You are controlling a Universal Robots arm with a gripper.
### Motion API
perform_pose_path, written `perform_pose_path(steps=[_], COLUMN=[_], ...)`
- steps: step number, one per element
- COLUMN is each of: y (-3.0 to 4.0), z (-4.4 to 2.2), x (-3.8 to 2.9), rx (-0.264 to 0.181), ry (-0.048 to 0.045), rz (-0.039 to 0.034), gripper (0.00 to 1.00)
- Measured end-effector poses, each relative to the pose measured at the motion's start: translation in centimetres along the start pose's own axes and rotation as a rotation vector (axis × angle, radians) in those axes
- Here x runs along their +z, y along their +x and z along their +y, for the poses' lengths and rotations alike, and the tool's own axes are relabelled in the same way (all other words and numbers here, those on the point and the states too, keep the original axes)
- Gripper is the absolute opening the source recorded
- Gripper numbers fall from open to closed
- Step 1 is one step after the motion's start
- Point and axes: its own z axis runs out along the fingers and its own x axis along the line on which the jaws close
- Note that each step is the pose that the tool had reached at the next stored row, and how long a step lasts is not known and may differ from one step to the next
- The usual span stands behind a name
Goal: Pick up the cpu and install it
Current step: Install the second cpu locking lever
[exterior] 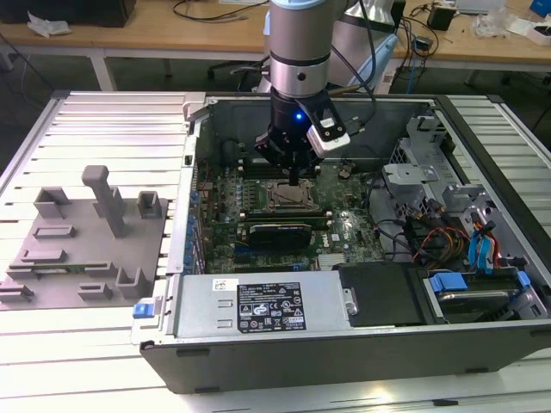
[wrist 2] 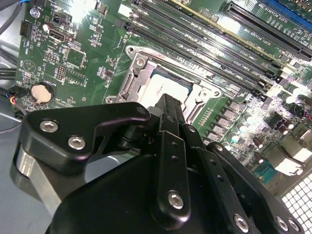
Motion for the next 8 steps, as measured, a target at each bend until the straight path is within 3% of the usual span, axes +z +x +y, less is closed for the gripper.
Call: perform_pose_path(steps=[4, 8], y=[-0.01, -0.06], z=[-0.08, -0.87], x=[0.0, 0.05], rx=[-0.001, -0.003], ry=[0.0002, 0.0001], rz=[0.0001, -0.0001], gripper=[0.11, 0.11])
